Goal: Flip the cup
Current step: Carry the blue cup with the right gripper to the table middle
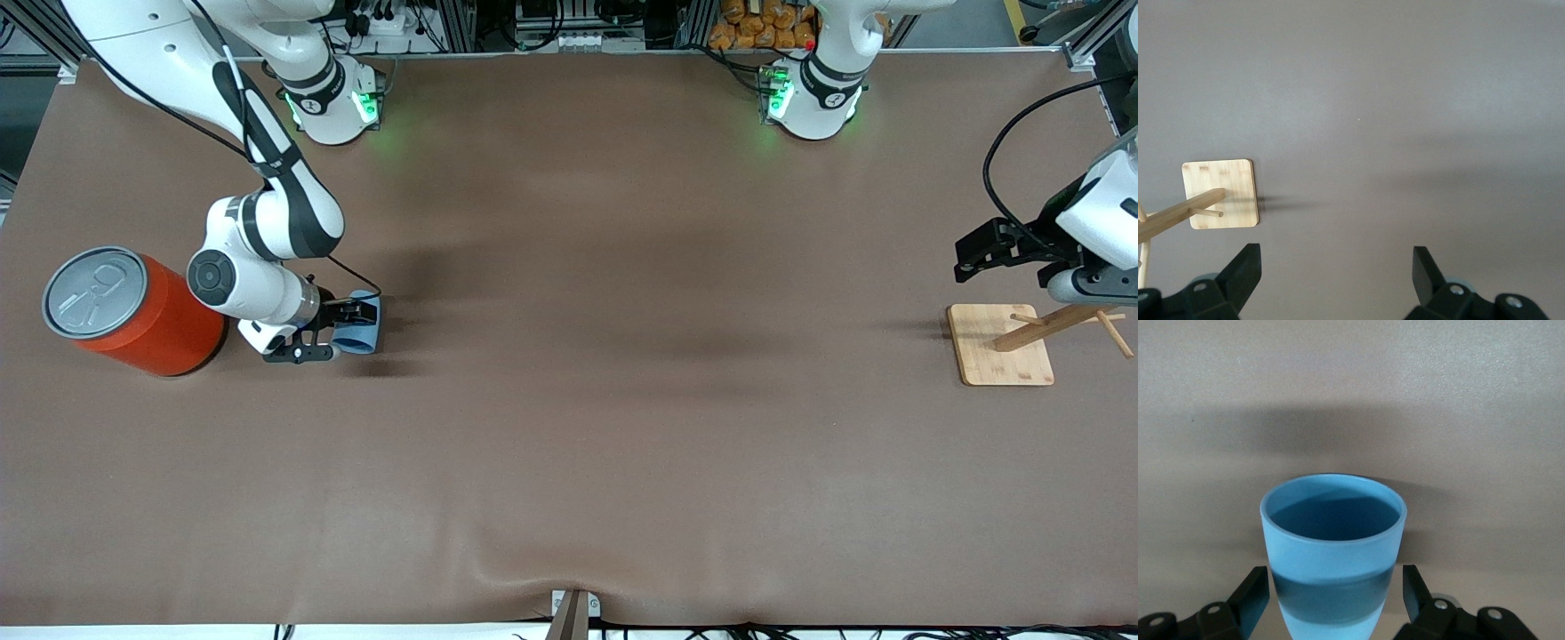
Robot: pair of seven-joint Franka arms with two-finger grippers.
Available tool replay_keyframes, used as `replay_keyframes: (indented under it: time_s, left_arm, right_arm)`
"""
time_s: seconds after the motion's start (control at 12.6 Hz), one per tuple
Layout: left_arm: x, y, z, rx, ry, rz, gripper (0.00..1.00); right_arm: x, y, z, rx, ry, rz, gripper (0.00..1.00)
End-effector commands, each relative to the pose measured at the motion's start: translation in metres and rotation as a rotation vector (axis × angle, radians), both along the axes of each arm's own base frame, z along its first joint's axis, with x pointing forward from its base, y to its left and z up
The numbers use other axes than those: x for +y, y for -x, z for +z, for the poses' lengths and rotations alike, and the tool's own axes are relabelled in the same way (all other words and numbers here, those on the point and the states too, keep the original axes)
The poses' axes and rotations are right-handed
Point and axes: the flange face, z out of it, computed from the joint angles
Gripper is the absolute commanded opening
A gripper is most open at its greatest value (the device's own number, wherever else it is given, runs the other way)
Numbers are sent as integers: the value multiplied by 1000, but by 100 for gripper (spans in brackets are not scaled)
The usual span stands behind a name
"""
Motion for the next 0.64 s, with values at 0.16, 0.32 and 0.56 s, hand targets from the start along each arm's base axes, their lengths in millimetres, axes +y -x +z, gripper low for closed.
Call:
replay_keyframes:
  time_s: [0.16,0.32,0.56]
  left_arm:
    - [6,-5,2,-15,-4,-14,100]
    - [5,-5,2,-17,-3,-15,100]
    - [4,-5,2,-17,-3,-17,100]
  right_arm:
    - [4,-5,8,-32,3,29,47]
    - [13,-16,22,-53,-3,37,37]
    - [49,-45,72,-37,-34,74,32]
